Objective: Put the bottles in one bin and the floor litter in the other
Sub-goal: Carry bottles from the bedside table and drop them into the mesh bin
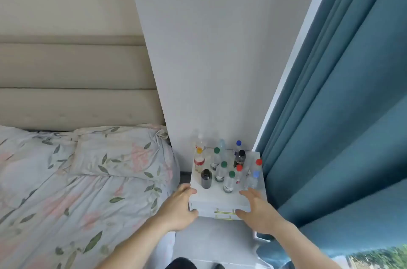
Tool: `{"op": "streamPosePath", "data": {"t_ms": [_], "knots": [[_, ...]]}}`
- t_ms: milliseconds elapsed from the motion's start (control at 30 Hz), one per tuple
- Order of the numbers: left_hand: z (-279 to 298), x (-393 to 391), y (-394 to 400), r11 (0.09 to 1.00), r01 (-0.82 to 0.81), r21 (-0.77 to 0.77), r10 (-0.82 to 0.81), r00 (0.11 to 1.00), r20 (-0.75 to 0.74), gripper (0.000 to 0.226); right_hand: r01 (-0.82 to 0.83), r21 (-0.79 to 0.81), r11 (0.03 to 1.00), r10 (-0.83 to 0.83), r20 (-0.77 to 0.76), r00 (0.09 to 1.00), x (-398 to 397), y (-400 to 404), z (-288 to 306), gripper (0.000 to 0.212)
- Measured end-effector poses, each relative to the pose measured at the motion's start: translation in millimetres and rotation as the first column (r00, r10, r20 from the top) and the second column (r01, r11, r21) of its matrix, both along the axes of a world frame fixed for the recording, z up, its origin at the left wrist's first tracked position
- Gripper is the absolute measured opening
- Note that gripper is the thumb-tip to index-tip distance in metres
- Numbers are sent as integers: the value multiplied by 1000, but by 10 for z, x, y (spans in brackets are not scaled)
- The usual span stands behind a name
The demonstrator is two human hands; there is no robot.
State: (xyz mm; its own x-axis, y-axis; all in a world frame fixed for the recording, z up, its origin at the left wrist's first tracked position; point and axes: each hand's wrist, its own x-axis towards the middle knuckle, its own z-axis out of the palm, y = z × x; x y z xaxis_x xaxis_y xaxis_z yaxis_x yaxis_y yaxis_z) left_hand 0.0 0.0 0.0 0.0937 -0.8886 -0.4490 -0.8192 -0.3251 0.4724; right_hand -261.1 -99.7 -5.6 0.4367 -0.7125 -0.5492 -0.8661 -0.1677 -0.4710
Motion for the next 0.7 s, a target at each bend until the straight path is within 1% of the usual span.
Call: {"op": "streamPosePath", "data": {"t_ms": [67,200,400,467,567,700], "knots": [[-150,-7,-260,999,-13,30,13,1000,-22,66,17,20,1000,-17,16,1000,51,-228,-112,70],[-469,8,-788,985,19,173,-17,1000,-13,67,20,48,999,-17,-66,998,190,-624,-378,70],[-913,187,-1608,943,121,309,-133,991,18,68,59,86,995,-47,-139,989,497,-1093,-770,69],[-1069,250,-1856,926,145,348,-164,986,25,69,73,102,992,-55,-167,984,595,-1234,-888,68],[-1384,310,-2184,918,182,351,-202,979,20,65,95,97,991,-76,-186,980,730,-1466,-1119,67],[-1804,366,-2462,883,229,409,-254,967,9,63,104,125,987,-71,-244,967,879,-1718,-1440,64]]}}
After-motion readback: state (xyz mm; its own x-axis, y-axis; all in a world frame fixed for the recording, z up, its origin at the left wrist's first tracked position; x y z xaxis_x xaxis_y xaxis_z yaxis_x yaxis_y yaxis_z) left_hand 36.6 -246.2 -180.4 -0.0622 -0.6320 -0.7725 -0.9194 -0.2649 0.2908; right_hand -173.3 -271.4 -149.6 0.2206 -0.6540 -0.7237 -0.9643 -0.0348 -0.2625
